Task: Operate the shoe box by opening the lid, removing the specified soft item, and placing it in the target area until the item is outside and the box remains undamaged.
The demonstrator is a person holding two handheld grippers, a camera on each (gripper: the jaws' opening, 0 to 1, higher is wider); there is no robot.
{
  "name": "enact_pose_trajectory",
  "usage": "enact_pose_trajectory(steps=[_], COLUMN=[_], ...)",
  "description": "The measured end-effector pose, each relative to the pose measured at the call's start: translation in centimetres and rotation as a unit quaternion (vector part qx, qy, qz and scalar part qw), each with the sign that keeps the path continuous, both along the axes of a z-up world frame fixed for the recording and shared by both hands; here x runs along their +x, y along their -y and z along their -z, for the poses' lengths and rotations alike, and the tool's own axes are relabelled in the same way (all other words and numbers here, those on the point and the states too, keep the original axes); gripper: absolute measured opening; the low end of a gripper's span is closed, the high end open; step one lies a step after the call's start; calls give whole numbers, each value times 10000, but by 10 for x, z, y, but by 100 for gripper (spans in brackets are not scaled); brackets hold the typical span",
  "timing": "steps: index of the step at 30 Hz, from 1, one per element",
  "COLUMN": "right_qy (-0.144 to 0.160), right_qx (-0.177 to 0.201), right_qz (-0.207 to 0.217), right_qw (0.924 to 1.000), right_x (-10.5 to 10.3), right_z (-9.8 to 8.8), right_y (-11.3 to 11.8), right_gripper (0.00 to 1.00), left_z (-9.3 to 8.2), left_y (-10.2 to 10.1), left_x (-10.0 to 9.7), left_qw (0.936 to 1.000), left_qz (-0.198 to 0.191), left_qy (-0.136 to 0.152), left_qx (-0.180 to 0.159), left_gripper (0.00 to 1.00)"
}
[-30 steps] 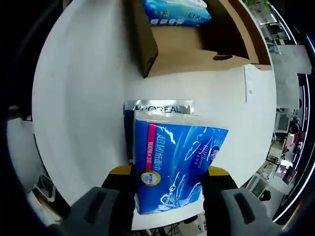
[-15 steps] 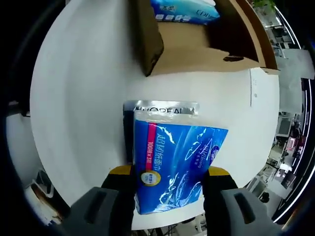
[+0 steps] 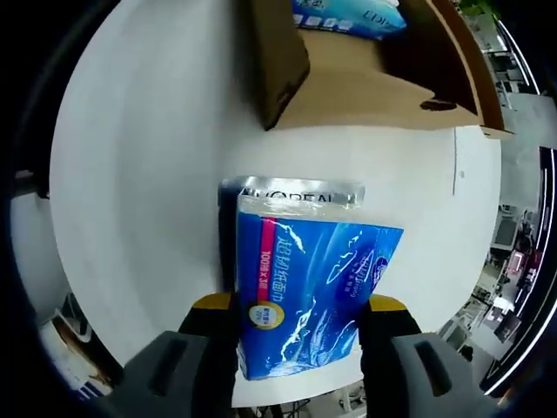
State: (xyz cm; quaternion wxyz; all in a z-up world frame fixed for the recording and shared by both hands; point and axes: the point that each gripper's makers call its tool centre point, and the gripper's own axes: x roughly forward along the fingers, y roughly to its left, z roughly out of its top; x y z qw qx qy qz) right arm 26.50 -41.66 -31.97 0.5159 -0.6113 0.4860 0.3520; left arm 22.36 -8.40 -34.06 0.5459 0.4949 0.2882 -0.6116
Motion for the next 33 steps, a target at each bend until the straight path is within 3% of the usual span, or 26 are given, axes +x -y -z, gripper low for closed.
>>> enact_pose_trajectory(steps=[12, 21, 26, 33], right_qy=[-7, 45, 31, 70], right_qx=[-74, -279, -117, -71], right_qz=[95, -259, -268, -228], right_qw=[9999, 9993, 9996, 9997], right_x=[0, -1, -1, 3], right_z=[2, 5, 8, 4], right_y=[1, 6, 3, 3], right_gripper=[59, 65, 75, 75], left_z=[0, 0, 0, 0], left_y=[0, 0, 0, -1], left_x=[0, 0, 1, 1], left_qw=[10000, 10000, 10000, 10000], left_qz=[-4, -6, -8, -7], left_qy=[0, 0, 0, -2], left_qx=[1, 0, 0, 0], left_gripper=[7, 7, 7, 7])
